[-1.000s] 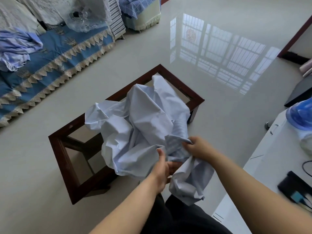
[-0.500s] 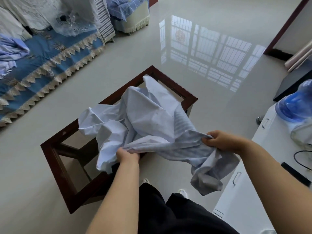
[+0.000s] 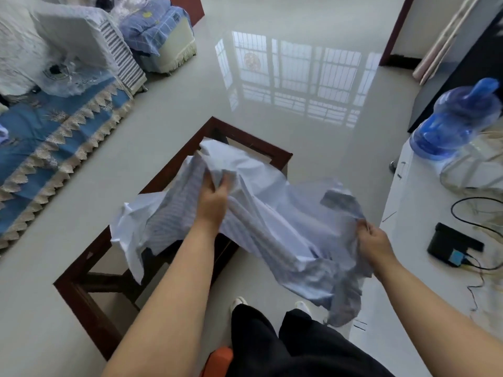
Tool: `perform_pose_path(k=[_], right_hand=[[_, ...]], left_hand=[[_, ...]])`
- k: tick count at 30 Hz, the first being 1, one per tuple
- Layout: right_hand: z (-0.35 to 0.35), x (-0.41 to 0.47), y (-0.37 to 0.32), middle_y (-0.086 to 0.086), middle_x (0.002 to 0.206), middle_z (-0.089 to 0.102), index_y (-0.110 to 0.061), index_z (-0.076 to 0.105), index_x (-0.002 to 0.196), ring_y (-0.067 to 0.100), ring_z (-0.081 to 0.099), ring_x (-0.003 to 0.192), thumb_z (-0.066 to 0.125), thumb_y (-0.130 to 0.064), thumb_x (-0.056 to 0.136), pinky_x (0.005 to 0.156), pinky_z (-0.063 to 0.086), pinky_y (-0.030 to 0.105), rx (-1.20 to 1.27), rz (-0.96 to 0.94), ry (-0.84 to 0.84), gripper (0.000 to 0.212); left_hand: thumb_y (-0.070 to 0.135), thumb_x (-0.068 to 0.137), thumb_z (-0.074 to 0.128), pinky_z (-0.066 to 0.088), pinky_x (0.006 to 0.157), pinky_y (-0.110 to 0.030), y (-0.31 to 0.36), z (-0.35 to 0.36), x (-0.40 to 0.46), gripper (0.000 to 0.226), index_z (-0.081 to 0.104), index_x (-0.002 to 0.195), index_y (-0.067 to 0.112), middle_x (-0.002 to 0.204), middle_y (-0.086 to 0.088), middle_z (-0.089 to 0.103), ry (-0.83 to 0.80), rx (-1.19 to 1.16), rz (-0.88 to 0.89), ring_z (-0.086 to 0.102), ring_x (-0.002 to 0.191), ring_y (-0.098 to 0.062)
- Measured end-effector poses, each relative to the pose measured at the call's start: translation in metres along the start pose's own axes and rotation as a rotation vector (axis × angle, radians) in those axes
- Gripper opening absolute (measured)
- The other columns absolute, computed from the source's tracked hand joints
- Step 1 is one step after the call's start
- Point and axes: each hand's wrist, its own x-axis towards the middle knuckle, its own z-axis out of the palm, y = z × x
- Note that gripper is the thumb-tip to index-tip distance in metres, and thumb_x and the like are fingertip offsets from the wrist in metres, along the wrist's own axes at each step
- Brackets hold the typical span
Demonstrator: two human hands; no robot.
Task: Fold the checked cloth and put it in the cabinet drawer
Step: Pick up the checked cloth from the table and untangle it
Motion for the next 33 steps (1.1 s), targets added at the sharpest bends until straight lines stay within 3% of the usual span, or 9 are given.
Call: perform_pose_path(k=[4, 9, 15, 18, 20, 23, 25, 29, 33], right_hand=[[-0.010, 0.007, -0.012, 0.005, 0.108, 0.060, -0.008, 0.061, 0.118, 0.028, 0.057, 0.106, 0.037, -0.061, 0.090, 0.103, 0.043, 0.044, 0.434, 0.209, 0.220, 0.064], [-0.018, -0.010, -0.040, 0.013, 0.107, 0.066, -0.011, 0.064, 0.109, 0.025, 0.062, 0.095, 0.037, -0.037, 0.101, 0.085, 0.048, 0.033, 0.324, -0.010, 0.008, 0.038], [-0.060, -0.017, -0.024, 0.012, 0.107, 0.071, -0.011, 0.070, 0.106, 0.025, 0.068, 0.101, 0.055, -0.065, 0.081, 0.091, 0.049, 0.038, 0.579, 0.098, -0.283, 0.062], [-0.076, -0.016, -0.014, 0.024, 0.110, 0.068, 0.001, 0.068, 0.108, 0.034, 0.067, 0.099, 0.067, -0.033, 0.083, 0.097, 0.049, 0.049, 0.565, 0.157, -0.318, 0.042], [-0.080, -0.019, -0.013, 0.028, 0.101, 0.069, 0.007, 0.068, 0.098, 0.032, 0.068, 0.085, 0.064, -0.010, 0.086, 0.087, 0.055, 0.042, 0.485, 0.179, -0.255, 0.022], [-0.075, -0.022, -0.015, 0.010, 0.075, 0.070, -0.002, 0.068, 0.083, 0.015, 0.066, 0.062, 0.065, -0.008, 0.087, 0.060, 0.053, 0.022, 0.278, 0.128, -0.130, 0.008], [-0.069, -0.020, -0.012, 0.012, 0.086, 0.069, -0.002, 0.067, 0.091, 0.020, 0.065, 0.075, 0.064, -0.012, 0.088, 0.071, 0.052, 0.030, 0.263, 0.120, -0.034, 0.011], [-0.079, -0.029, -0.016, 0.013, 0.105, 0.070, -0.005, 0.066, 0.109, 0.025, 0.067, 0.098, 0.065, -0.024, 0.089, 0.090, 0.051, 0.037, 0.327, 0.130, 0.049, 0.028], [-0.093, -0.039, -0.024, 0.020, 0.101, 0.071, -0.008, 0.069, 0.098, 0.033, 0.068, 0.096, 0.063, -0.023, 0.088, 0.089, 0.053, 0.044, 0.305, 0.121, 0.049, 0.020]], left_hand=[[0.024, 0.097, 0.053, 0.047, 0.083, -0.026, 0.001, 0.084, -0.043, 0.023, 0.067, 0.105, 0.008, 0.096, -0.001, 0.067, -0.429, 0.121, -0.041, 0.063, 0.090, -0.009], [0.025, 0.097, 0.053, 0.045, 0.097, -0.022, -0.019, 0.147, -0.100, 0.026, 0.065, 0.117, 0.014, 0.126, 0.001, 0.058, -0.709, 0.206, 0.112, 0.057, 0.111, -0.008], [0.045, 0.090, 0.052, 0.031, 0.110, -0.045, -0.022, 0.176, -0.114, 0.031, 0.071, 0.102, 0.024, 0.131, 0.016, 0.051, -0.903, 0.600, 0.422, 0.032, 0.131, -0.013], [0.057, 0.085, 0.055, 0.034, 0.107, -0.034, -0.025, 0.183, -0.120, 0.038, 0.072, 0.098, 0.026, 0.124, 0.014, 0.058, -1.035, 0.550, 0.391, 0.037, 0.127, -0.010], [0.047, 0.088, 0.057, 0.043, 0.095, -0.021, -0.027, 0.186, -0.124, 0.034, 0.073, 0.095, 0.017, 0.107, 0.006, 0.067, -1.023, 0.312, 0.290, 0.054, 0.109, -0.005], [0.043, 0.094, 0.052, 0.050, 0.085, -0.026, -0.034, 0.186, -0.123, 0.040, 0.073, 0.089, 0.009, 0.094, -0.008, 0.073, -0.652, 0.015, 0.006, 0.065, 0.091, -0.010], [0.061, 0.088, 0.047, 0.051, 0.084, -0.036, -0.043, 0.182, -0.113, 0.052, 0.071, 0.092, 0.015, 0.100, -0.007, 0.072, -0.418, -0.024, -0.307, 0.065, 0.098, -0.019], [0.087, 0.073, 0.033, 0.053, 0.071, -0.035, -0.058, 0.154, -0.070, 0.098, 0.051, 0.131, 0.010, 0.105, -0.009, 0.062, -0.436, -0.329, -1.111, 0.061, 0.092, -0.026], [0.085, 0.066, 0.049, 0.057, 0.071, -0.046, -0.054, 0.146, -0.020, 0.095, 0.050, 0.126, 0.011, 0.114, -0.017, 0.060, -0.368, -0.522, -1.137, 0.061, 0.098, -0.036]])
